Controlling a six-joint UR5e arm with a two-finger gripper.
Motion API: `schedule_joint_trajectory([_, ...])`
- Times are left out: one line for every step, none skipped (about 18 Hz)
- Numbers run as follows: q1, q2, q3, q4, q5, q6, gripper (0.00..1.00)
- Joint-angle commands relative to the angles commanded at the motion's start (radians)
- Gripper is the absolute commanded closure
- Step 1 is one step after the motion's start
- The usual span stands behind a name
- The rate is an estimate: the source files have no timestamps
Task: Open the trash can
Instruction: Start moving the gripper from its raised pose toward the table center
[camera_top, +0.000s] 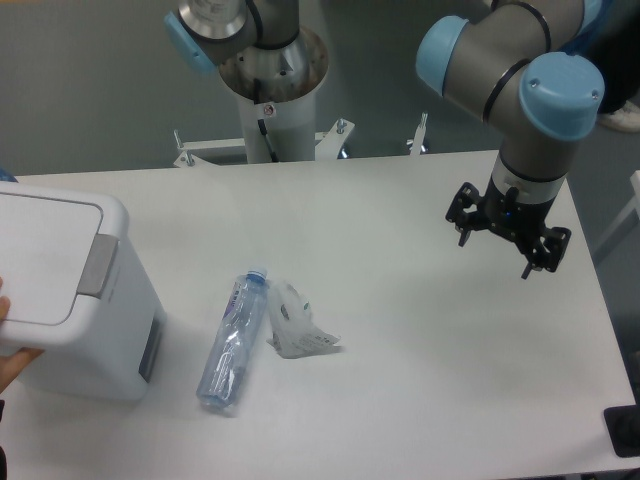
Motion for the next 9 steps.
schedule_joint_trajectory([0.000,-0.002,0.000,-0.002,0.000,0.000,0.00])
schedule_joint_trajectory([0.000,0.000,0.000,-0.002,-0.002,0.000,0.00])
schedule_joint_trajectory([0.000,0.000,0.000,-0.002,-0.002,0.000,0.00])
schedule_joint_trajectory([0.002,0.000,0.000,-0.002,-0.006,0.000,0.00])
schedule_joint_trajectory([0.002,0.000,0.000,-0.003,-0.029,0.000,0.00])
schedule_joint_trajectory([0.002,0.000,-0.006,-0.003,-0.063,-0.002,0.00])
schedule_joint_trajectory([0.003,0.002,-0.020,0.000,-0.089,-0.006,0.00])
schedule_joint_trajectory([0.005,0.003,-0.040,0.015,-0.104,-0.014,0.00])
schedule_joint_trajectory([0.011,0.011,-0.058,0.050,-0.110,-0.020,0.00])
